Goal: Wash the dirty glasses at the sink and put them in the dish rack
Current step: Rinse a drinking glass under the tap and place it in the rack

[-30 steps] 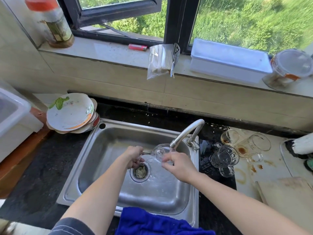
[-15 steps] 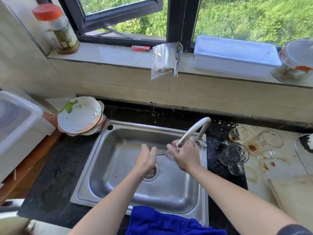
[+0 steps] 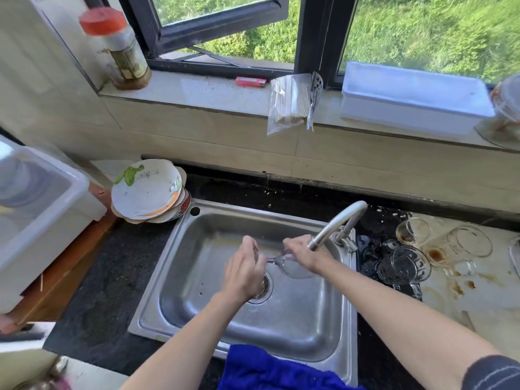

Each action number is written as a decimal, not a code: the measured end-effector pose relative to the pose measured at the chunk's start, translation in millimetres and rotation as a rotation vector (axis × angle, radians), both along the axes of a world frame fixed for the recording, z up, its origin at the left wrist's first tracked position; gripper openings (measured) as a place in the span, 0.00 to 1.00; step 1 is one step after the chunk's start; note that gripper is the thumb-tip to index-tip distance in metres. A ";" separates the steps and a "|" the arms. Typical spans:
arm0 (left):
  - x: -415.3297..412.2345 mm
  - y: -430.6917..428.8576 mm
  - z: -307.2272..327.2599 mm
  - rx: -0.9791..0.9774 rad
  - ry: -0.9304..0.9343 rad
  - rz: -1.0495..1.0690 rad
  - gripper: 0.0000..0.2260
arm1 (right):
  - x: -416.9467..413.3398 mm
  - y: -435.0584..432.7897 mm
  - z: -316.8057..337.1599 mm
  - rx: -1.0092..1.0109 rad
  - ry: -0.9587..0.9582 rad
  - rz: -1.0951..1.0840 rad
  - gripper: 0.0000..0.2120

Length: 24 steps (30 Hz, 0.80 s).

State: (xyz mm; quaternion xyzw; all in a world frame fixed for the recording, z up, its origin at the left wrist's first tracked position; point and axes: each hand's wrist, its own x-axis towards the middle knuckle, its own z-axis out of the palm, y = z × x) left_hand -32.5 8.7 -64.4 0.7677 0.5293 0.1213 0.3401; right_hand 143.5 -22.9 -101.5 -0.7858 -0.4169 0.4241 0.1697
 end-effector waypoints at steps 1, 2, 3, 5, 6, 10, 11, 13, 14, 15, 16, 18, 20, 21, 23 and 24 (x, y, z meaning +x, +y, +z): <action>-2.1 1.8 -1.1 0.008 -0.012 -0.004 0.04 | 7.0 5.3 -4.3 -0.017 0.031 -0.014 0.23; -4.6 3.6 -2.6 0.003 -0.030 -0.010 0.04 | 8.7 9.0 -1.2 -0.073 0.059 0.036 0.22; -6.6 5.3 -3.8 -0.013 -0.056 -0.017 0.04 | 5.1 9.7 7.4 -0.100 0.030 0.155 0.21; -8.8 9.0 -9.2 -0.084 -0.119 -0.015 0.06 | 0.5 9.9 18.8 -0.090 0.069 0.291 0.19; -8.9 8.9 -12.1 -0.130 -0.151 0.003 0.06 | 5.2 9.3 22.9 -0.094 0.195 0.263 0.17; -3.9 10.2 -21.5 -0.419 -0.325 0.285 0.06 | 25.6 1.5 23.1 -0.061 0.865 -0.381 0.13; -1.2 10.7 -21.4 -0.565 -0.381 0.386 0.05 | 23.2 1.2 24.4 0.020 0.971 -0.535 0.13; 3.3 9.2 -23.2 -0.818 -0.407 0.515 0.08 | 11.6 3.7 24.2 0.158 1.163 -0.839 0.13; 5.5 7.3 -24.1 -0.893 -0.398 0.534 0.08 | 4.4 5.5 22.6 0.190 1.245 -1.006 0.12; 8.1 4.9 -24.0 -0.941 -0.404 0.552 0.08 | -2.5 7.4 19.6 0.198 1.301 -1.162 0.12; 8.8 3.5 -24.7 -0.950 -0.409 0.554 0.08 | -9.4 8.3 13.9 0.203 1.336 -1.241 0.14; 6.7 3.4 -26.7 -0.897 -0.413 0.592 0.09 | -19.0 6.2 9.6 0.178 1.371 -1.249 0.19; 6.4 2.0 -28.8 -0.810 -0.394 0.588 0.09 | -14.9 4.2 10.3 0.158 1.362 -1.234 0.19; 8.4 -1.3 -30.2 -0.754 -0.354 0.558 0.08 | -10.6 4.8 13.7 0.190 1.378 -1.284 0.17; 15.3 -10.3 -32.7 -0.716 -0.285 0.506 0.06 | -12.1 6.7 18.7 0.306 1.249 -1.383 0.14; 19.3 -12.8 -32.3 -0.753 -0.290 0.513 0.06 | -21.6 7.0 19.3 0.333 1.091 -1.348 0.12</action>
